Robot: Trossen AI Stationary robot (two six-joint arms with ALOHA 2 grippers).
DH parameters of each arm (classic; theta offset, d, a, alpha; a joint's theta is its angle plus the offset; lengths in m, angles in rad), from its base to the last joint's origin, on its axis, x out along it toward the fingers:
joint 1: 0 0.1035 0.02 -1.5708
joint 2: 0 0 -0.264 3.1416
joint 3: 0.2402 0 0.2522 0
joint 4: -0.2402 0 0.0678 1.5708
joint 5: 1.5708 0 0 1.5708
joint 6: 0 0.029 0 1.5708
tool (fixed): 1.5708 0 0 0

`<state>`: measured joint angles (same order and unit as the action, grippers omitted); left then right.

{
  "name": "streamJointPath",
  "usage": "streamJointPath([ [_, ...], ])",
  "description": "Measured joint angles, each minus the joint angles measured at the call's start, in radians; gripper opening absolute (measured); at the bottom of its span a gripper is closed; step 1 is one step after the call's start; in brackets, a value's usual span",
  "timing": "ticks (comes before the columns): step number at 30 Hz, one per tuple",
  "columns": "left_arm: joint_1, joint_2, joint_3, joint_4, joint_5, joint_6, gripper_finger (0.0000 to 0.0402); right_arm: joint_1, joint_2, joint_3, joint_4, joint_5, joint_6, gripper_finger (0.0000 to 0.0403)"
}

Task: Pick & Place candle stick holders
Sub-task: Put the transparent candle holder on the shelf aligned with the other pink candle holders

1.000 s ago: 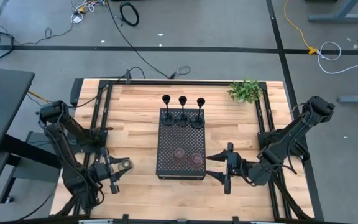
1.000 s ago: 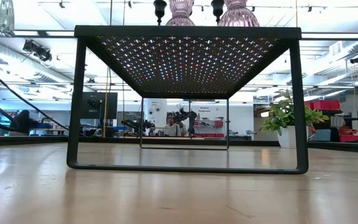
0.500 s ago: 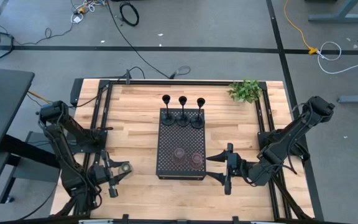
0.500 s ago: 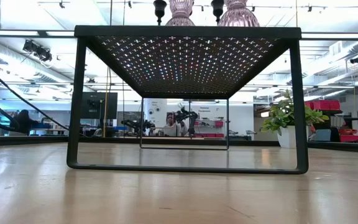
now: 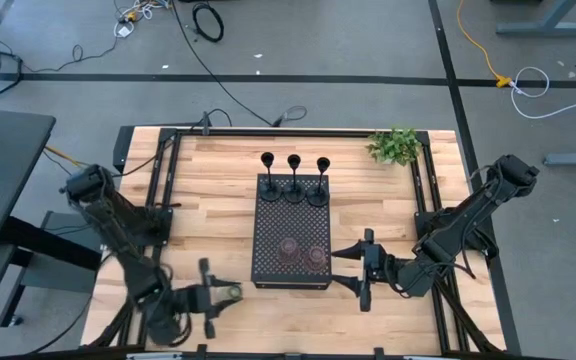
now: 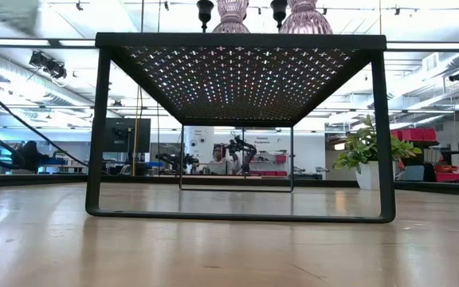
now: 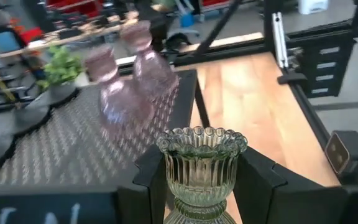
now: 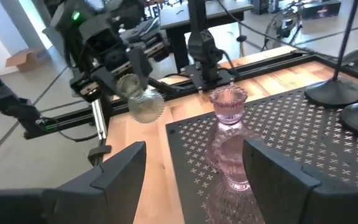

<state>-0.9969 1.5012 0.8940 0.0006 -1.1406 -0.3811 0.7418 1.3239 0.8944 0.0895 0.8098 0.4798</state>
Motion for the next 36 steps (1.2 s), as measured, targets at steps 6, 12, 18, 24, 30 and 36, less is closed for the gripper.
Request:
streamJointPath([
  [6, 0.098, -0.069, -0.022, 0.056, 0.112, 0.114, 0.0138, 0.0, 0.0, 0.0, 0.0, -0.08, 0.009, 0.0263],
  [12, 0.158, -0.174, -0.231, 0.545, 0.291, 0.339, 0.0138, -0.001, 0.0, 0.0, -0.001, -0.085, -0.013, 0.0263],
  [18, 0.268, -0.221, -0.38, 0.797, 0.489, 0.368, 0.0138, -0.001, 0.0, 0.0, 0.0, -0.081, -0.003, 0.0263],
  [24, 0.383, -0.227, -0.382, 0.78, 0.617, 0.365, 0.0138, -0.002, 0.0, 0.0, 0.0, -0.058, -0.009, 0.0263],
  [30, 0.463, -0.226, -0.381, 0.794, 0.747, 0.36, 0.0138, -0.002, 0.0, 0.0, 0.0, -0.059, -0.01, 0.0263],
  [36, 0.517, -0.212, -0.381, 0.801, 0.786, 0.348, 0.0138, -0.002, 0.0, 0.0, 0.0, -0.059, -0.017, 0.0263],
])
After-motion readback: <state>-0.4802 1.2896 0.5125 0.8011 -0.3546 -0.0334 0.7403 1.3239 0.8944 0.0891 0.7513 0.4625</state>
